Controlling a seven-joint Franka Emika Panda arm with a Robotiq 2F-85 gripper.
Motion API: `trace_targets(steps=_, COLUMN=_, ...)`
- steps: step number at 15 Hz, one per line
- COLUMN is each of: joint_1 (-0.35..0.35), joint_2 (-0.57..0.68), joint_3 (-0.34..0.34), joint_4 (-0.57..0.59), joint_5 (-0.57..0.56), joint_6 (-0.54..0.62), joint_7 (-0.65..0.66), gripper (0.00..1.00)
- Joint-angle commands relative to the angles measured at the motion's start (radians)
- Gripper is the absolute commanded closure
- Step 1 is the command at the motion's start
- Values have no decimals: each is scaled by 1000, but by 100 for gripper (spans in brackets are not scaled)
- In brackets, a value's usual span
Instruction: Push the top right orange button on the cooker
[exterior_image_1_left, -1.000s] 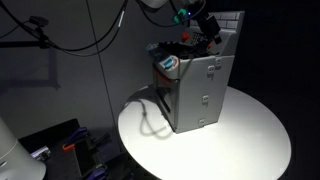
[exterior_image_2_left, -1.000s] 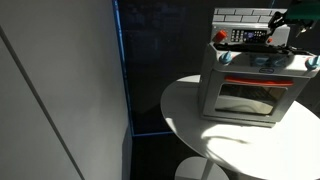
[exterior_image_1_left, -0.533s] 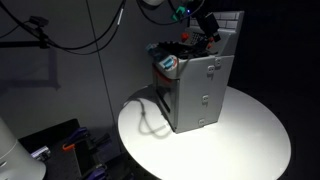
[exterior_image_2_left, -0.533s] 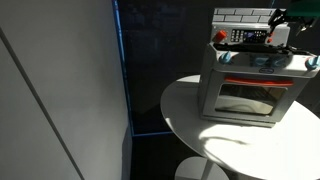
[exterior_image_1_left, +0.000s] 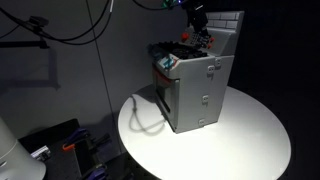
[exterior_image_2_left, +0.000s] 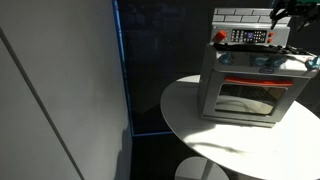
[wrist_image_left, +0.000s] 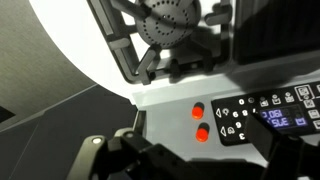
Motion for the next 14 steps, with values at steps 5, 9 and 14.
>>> trace_targets(steps=5, joint_1=-9, joint_2=-127, joint_3=37, joint_4=-44, joint_5=239, joint_6=-224, joint_7=-273, gripper=0)
trace_targets(steps=9, joint_1=-12, joint_2=-185, joint_3=38, joint_4=-31, joint_5=280, joint_6=-396, joint_7=-364, gripper=0)
trace_targets(steps=14, joint_1=-19, joint_2=-265, joint_3=31, joint_4=-8, joint_5=319, joint_6=-629, joint_7=-512, gripper=0)
